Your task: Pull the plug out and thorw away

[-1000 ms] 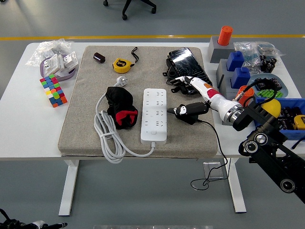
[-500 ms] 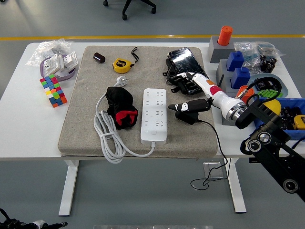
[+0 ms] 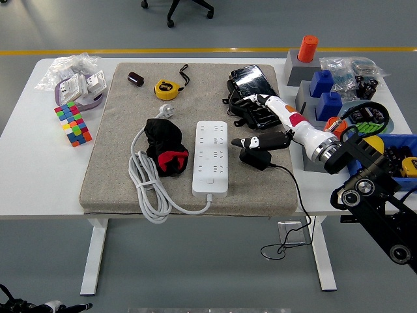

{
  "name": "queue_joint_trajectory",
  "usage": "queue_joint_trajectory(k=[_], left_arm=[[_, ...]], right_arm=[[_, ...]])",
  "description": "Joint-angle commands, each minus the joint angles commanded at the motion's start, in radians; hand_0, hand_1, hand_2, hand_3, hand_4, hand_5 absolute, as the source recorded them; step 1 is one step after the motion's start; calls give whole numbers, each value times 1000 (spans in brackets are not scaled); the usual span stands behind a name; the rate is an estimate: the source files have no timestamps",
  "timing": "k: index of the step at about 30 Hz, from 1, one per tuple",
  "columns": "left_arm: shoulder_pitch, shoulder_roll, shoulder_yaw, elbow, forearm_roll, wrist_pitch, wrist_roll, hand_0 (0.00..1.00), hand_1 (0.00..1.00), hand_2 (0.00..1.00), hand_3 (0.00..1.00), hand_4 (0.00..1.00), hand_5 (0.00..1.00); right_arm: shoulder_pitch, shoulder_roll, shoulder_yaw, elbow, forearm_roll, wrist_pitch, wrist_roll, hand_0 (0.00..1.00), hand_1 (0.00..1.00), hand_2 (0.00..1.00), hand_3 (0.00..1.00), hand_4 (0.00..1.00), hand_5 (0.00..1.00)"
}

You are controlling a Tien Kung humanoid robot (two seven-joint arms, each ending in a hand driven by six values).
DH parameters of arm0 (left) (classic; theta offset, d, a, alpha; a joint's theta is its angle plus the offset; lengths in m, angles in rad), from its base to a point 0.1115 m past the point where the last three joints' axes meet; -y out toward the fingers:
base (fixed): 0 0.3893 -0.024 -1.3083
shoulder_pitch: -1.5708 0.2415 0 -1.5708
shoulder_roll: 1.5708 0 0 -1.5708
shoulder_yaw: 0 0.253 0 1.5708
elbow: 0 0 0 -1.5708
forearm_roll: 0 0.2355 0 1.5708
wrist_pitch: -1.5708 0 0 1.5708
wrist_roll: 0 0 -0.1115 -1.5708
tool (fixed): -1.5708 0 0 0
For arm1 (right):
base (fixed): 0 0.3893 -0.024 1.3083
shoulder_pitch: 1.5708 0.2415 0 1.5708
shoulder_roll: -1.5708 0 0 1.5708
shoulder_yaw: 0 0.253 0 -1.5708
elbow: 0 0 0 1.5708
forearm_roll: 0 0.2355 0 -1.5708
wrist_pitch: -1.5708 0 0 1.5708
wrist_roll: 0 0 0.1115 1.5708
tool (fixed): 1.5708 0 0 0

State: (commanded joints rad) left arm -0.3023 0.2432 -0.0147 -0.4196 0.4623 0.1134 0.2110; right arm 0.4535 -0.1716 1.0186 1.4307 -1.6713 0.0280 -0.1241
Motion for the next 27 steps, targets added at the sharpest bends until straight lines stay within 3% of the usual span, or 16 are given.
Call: queue_joint_trajectory(k=[27], left_arm=[[2, 4, 14, -3, 1, -3, 1, 528, 664, 692, 659, 823, 684]], right_arm=[[-13, -5, -2, 13, -1, 8, -5, 835, 819, 777, 754, 998, 306]])
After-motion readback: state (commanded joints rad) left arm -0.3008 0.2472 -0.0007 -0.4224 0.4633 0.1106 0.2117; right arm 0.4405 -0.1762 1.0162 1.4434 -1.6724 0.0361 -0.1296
